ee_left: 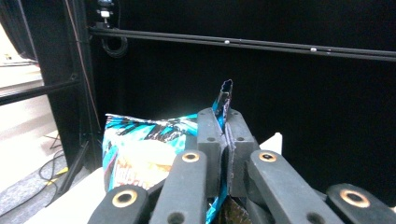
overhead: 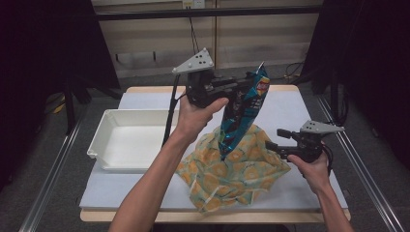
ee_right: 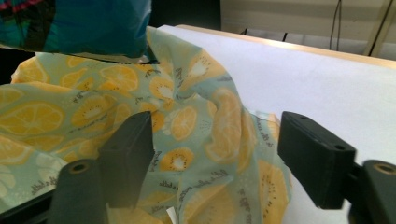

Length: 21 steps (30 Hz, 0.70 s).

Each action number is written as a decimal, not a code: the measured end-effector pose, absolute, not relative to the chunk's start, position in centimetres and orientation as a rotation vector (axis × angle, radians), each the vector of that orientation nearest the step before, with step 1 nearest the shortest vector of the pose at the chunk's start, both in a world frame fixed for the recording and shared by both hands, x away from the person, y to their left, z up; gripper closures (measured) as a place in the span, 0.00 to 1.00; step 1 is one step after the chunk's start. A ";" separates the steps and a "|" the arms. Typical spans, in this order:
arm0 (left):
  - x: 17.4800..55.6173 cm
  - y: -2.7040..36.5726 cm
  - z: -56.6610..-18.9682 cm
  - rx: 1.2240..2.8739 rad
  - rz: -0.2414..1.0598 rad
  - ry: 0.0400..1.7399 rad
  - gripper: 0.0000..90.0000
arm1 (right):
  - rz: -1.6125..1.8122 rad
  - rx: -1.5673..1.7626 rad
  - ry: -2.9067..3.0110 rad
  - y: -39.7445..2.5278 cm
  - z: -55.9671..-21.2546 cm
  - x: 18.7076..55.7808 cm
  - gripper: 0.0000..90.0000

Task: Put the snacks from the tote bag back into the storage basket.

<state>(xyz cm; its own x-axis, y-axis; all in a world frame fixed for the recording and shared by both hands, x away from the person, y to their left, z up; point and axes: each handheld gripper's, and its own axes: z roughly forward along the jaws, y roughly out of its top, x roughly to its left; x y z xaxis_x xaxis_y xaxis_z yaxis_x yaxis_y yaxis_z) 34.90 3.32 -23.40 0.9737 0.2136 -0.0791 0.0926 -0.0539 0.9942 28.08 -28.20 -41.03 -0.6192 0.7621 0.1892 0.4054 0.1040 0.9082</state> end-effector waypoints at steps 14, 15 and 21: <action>34.5 8.4 -22.3 1.574 0.157 0.270 0.97 | 1.520 1.175 1.982 -28.5 -40.9 26.2 0.11; 34.6 8.8 -22.3 1.579 0.170 0.272 0.97 | 1.520 1.175 1.982 -28.5 -40.9 26.2 0.11; 34.6 10.8 -21.6 1.548 0.190 0.287 0.97 | 1.504 1.182 1.980 -28.5 -41.1 25.5 0.10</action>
<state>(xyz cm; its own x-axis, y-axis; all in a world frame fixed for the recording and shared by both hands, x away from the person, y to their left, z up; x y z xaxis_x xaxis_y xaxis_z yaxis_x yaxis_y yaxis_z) 34.56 10.79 -21.59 0.9521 0.2994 -0.0621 0.0593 0.0182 0.9981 25.51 -28.55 -41.10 -0.5707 0.8014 0.1792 0.3877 0.0706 0.9191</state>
